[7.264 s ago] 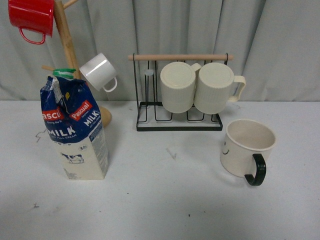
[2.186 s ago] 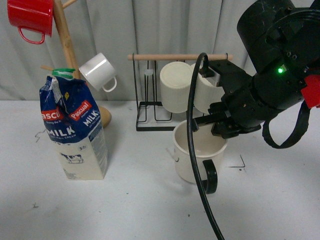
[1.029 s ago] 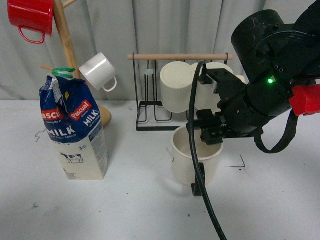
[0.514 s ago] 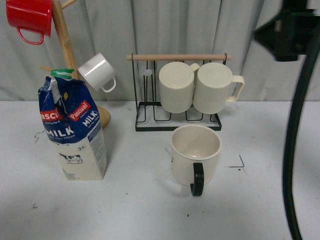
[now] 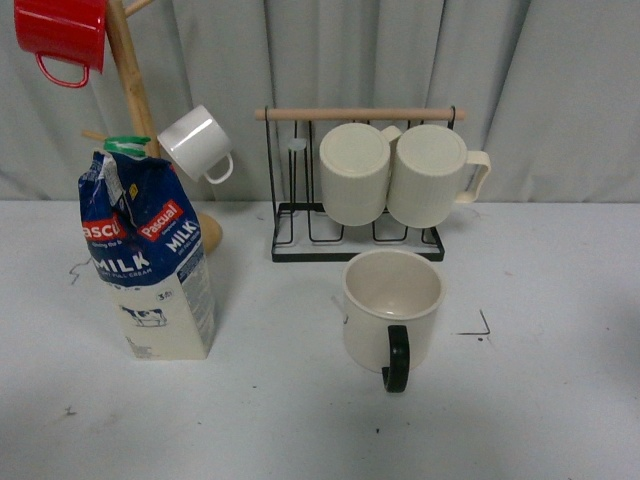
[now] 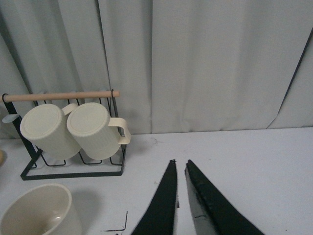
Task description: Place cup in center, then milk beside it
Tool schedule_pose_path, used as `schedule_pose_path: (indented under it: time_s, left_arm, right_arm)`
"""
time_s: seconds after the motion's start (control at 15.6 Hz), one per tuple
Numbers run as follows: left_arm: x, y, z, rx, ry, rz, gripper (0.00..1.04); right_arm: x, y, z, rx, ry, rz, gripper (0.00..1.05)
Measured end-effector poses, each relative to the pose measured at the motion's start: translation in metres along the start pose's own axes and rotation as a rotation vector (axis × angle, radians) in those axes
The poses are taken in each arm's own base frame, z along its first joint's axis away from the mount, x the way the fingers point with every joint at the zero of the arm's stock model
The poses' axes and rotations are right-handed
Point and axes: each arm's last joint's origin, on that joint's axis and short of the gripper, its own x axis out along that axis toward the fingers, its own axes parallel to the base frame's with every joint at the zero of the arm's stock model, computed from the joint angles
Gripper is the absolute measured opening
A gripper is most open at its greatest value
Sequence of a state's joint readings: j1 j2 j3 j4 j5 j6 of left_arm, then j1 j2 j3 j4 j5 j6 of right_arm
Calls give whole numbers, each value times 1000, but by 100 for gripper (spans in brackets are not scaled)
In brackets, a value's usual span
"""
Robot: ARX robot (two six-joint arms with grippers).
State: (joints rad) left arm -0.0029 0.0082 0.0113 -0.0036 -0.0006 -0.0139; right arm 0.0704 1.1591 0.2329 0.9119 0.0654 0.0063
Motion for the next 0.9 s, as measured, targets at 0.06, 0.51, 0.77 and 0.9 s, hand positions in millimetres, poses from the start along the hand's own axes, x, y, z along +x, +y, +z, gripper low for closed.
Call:
schedule_pose_path:
  time_s: [0.06,0.51,0.77,0.9]
  left_arm:
    - [0,0,0,0,0,0,98]
    - [0,0,0,0,0,-1,98]
    - [0,0,0,0,0,0,98]
    - [0,0,0,0,0,0,98]
  right_arm:
    - [-6,-4,-1,-1,-7,7,1]
    - [-48,-12,-16,-3,-30,-5,2]
    - [-65,-12,-20,-3,-13,-5,2]
    - [-70,-12,-19,-3,-8,-5,2]
